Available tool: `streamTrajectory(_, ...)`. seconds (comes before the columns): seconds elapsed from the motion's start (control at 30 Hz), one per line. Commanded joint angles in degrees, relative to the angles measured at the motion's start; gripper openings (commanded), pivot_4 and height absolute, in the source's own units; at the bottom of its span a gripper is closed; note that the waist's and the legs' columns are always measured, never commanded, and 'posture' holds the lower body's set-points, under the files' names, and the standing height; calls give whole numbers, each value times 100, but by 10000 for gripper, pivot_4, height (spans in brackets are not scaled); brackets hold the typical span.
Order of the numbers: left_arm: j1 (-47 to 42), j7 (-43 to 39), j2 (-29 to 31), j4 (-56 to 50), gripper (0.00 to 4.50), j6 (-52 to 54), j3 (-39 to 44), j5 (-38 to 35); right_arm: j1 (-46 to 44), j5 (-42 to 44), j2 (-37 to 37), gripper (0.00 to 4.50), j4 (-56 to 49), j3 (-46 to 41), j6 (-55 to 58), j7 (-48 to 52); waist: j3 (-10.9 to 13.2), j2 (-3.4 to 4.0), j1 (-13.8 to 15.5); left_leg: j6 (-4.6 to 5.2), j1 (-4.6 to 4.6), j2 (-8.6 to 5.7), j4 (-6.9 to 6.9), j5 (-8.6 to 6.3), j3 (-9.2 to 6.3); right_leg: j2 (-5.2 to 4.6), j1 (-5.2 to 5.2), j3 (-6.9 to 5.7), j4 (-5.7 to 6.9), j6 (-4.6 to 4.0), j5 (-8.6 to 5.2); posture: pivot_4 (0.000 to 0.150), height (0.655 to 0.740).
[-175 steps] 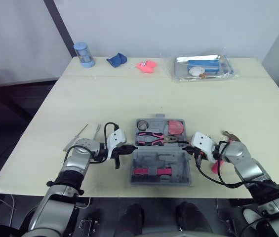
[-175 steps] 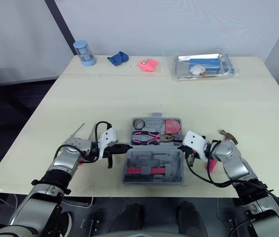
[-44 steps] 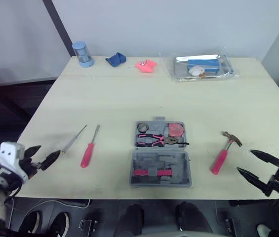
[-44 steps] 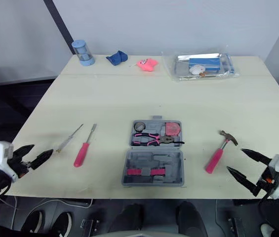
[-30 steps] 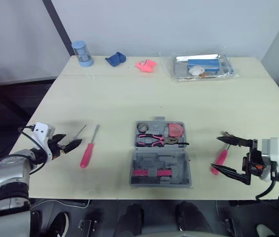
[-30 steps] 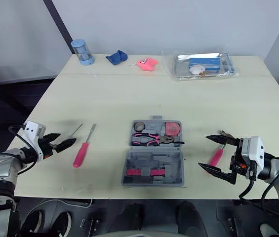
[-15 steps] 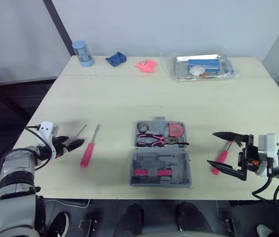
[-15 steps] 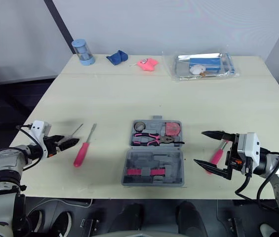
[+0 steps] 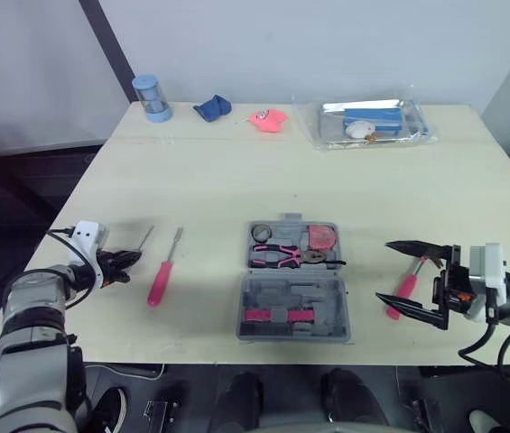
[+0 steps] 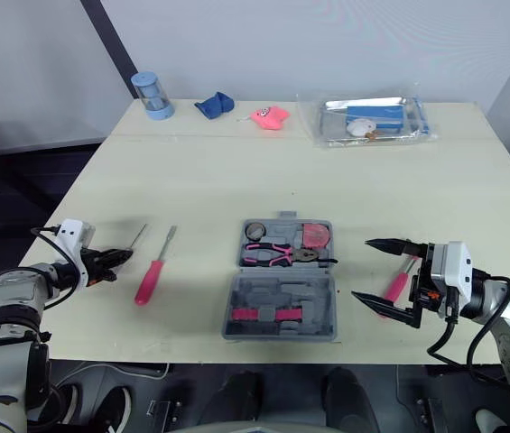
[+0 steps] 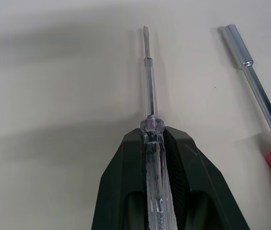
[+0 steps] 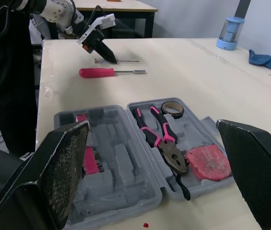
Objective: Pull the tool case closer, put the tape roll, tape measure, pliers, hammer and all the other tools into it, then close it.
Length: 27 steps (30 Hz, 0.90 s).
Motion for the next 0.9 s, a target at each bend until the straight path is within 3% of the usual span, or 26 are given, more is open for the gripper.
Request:
streamTrajectory(0.03,37,-26,109,95,1177,-63,9,39,-47,94,32,45000,-146,-4,-62,37,0,0,-1,0,0,0,0,0,0,0,0,0,1,0,0,1500,7400)
streamTrajectory(0.3,187,-232,181,-107,1177,-602,375,-293,-128,130,60,45000,-107,57,-61,61,0,0,-8,0,-1,0,1,0,-1,0,-1,0,3,0,0,1500,7400)
streamTrajectory(0.5,394,-553,298,-954,1177,-496,705,-695,-130,139,67,45000,-132,50,-47,76,1,-2,1,0,-4,0,3,0,-3,0,-3,-1,3,0,0,1500,7400)
streamTrajectory(0.8,1194,-990,593,-3935,1177,960,518,-1159,-151,134,97,45000,-72,60,-74,144,1,-1,-4,0,-3,1,4,0,-2,-1,-3,0,8,-1,0,1500,7400)
streamTrajectory(0.9,1208,-1303,808,-5083,1177,1763,117,-1373,-135,137,66,45000,48,-20,-130,235,2,-1,-3,0,-3,1,4,0,-2,0,-3,0,8,-1,0,1500,7400)
